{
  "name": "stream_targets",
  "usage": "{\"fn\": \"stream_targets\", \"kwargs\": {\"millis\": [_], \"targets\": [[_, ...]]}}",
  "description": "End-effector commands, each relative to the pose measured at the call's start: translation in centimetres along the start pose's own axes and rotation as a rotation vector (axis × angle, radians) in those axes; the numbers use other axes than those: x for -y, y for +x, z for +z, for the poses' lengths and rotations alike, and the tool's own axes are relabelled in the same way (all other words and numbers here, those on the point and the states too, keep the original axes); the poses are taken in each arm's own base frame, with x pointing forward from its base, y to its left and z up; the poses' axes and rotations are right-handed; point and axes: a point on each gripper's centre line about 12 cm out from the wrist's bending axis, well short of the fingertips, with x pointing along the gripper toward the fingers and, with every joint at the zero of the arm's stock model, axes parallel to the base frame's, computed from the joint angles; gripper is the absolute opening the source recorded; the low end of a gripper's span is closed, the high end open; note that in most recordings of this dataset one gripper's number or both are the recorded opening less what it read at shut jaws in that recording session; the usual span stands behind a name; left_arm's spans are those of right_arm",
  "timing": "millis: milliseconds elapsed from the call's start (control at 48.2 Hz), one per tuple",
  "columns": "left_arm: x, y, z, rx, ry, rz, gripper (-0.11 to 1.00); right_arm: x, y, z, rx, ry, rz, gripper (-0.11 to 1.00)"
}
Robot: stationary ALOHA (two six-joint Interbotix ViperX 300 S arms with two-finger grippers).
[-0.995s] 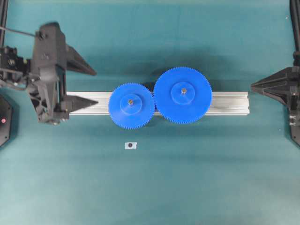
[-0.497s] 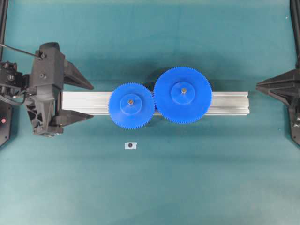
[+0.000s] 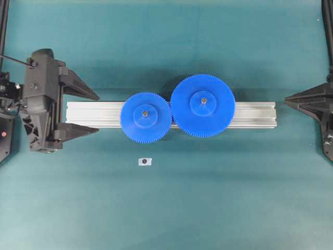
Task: Insert the small gear onto the shaft.
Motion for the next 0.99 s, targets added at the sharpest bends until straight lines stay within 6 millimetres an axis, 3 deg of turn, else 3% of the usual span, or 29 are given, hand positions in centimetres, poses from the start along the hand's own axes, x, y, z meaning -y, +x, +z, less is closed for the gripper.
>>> {"fn": "stream_targets", "kwargs": {"millis": [0,394,705,974], "targets": [[0.1,-0.6,0.6,0.048,0.004,-0.003,0.85,0.0,0.1,0.1,-0.005,-0.012,-0.004,0.11],[0.1,-1.1,-0.4,0.069,0.004,-0.004,0.85,-0.5,0.0,-0.8,-0.034,-0.127,0.04,0.11],[-0.1,-1.3,-1.0,0.063,0.001,0.001,0.85,-0.2,0.0,-2.7,-0.039,-0.117,0.053,0.11],[-0.1,-2.6,-1.2,0.101,0.001,0.001,0.85,-0.1,-0.1,-3.4,-0.023,-0.117,0.057,0.11]]}}
